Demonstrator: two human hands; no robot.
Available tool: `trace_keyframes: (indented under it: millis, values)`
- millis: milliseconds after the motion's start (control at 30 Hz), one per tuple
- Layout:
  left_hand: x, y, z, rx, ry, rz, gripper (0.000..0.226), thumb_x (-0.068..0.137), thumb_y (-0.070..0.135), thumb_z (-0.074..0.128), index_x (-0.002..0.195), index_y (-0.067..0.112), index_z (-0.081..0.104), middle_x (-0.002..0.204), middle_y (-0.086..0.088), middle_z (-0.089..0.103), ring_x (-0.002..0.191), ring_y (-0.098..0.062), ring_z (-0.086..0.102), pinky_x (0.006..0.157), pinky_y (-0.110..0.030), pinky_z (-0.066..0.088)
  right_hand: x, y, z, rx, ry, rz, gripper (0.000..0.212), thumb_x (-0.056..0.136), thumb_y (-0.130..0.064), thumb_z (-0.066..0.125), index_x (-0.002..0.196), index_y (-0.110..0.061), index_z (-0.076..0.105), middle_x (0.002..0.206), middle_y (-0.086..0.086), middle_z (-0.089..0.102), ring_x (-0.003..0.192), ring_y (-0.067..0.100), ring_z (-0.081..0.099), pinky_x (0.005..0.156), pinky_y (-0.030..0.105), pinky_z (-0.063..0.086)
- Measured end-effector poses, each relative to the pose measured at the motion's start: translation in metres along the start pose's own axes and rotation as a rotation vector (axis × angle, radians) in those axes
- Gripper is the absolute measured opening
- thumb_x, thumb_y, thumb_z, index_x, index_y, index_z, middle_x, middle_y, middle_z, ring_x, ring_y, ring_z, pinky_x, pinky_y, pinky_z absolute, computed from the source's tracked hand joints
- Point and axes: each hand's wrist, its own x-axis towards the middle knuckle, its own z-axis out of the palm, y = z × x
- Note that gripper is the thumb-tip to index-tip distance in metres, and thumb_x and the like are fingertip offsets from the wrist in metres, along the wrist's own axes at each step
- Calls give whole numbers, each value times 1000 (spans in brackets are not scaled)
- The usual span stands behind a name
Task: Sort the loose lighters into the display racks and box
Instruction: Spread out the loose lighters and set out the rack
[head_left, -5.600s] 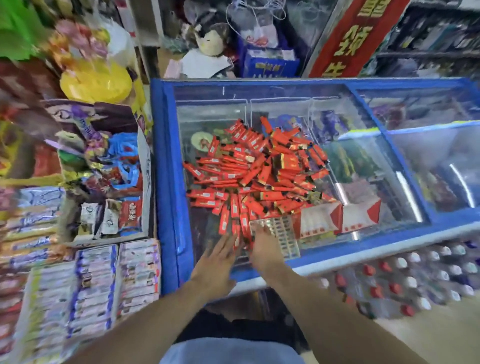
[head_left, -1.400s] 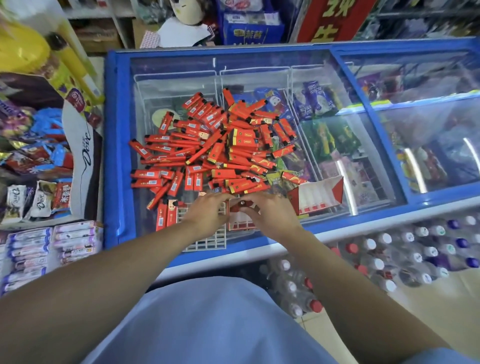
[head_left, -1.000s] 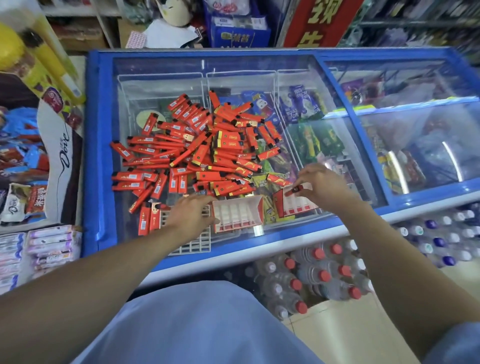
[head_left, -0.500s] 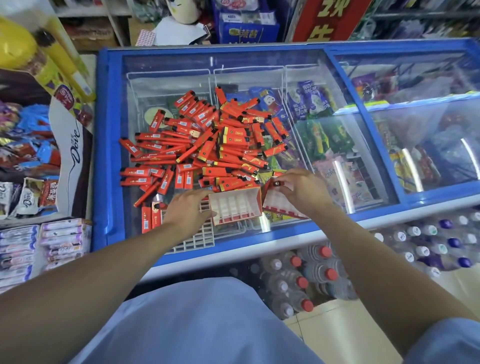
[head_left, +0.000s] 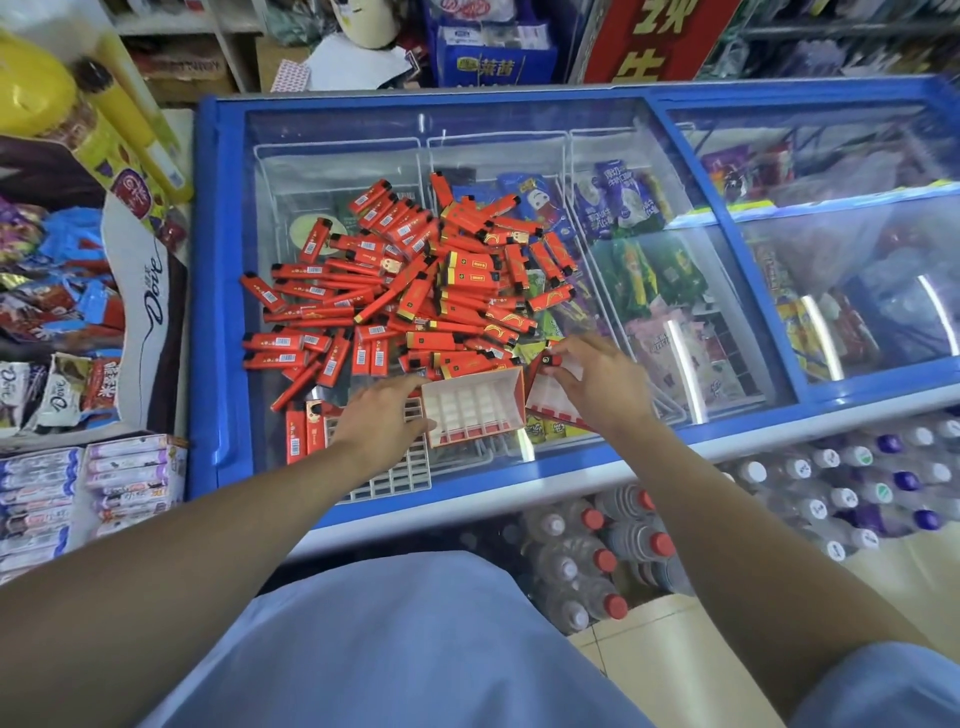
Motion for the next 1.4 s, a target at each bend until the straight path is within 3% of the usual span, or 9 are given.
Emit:
trace_keyframes:
  millis: [233,533,700,833,933,1067,1133,1233,1400]
  values:
    - [0,1,-1,-18,5,2,60,93,36,73,147,24,49,150,-3,55,110,-30,67,100,-45,52,4,4,8,202,4,136,19,88,-34,78,101,-21,71,112,-4,69,110,19,60,84,39,54]
    - [1,-3,4,-25,21,1,62,93,34,74,148,22,49,151,-5,54,135,-28,54,109,-45,46,2,1,12,300,-16,243,16,86,-29,82,97,-24,71,108,-6,69,104,18,63,86,41,54]
    - [3,-6,7,-18,19,-6,63,93,36,74,149,23,48,151,-4,54,134,-29,54,108,-47,47,5,3,6,212,-86,218,31,90,-12,74,112,-26,59,109,-4,70,100,22,64,82,41,55]
    - [4,-11,10,-25,21,3,65,93,38,73,150,26,46,153,-4,52,138,-29,50,111,-48,44,14,11,-4,47,-194,113,25,97,-5,62,111,-24,68,99,-3,76,82,23,69,64,38,58]
    - [-2,-17,15,-4,19,30,82,90,45,75,158,31,31,161,-3,41,145,-28,42,117,-48,38,18,8,-11,36,-295,55,21,98,-9,64,110,-25,70,101,-6,76,91,20,71,70,38,58]
    - [-15,-36,23,165,-5,126,104,85,56,74,163,28,11,171,4,13,156,-22,19,125,-42,19,23,-7,-29,117,-491,48,56,85,11,53,124,-28,66,130,-3,67,104,28,69,80,46,59]
    - [-20,-48,29,308,-62,145,107,88,59,70,164,25,2,172,2,-2,159,-22,2,126,-40,6,32,-25,-36,223,-481,21,56,87,12,50,124,-26,66,134,-3,64,111,26,67,89,43,58]
    - [-24,-65,40,454,-168,142,118,88,65,65,161,23,-16,167,-3,-28,154,-26,-25,128,-46,-5,52,-58,-26,158,-463,-69,35,98,-3,56,125,-22,70,131,-3,67,119,15,62,95,24,45]
    - [-22,-69,40,485,-252,109,115,93,52,66,159,22,-23,160,-2,-40,147,-25,-35,128,-50,-2,80,-80,16,-33,-638,13,40,89,-32,79,126,-20,69,134,2,65,118,22,62,101,36,51]
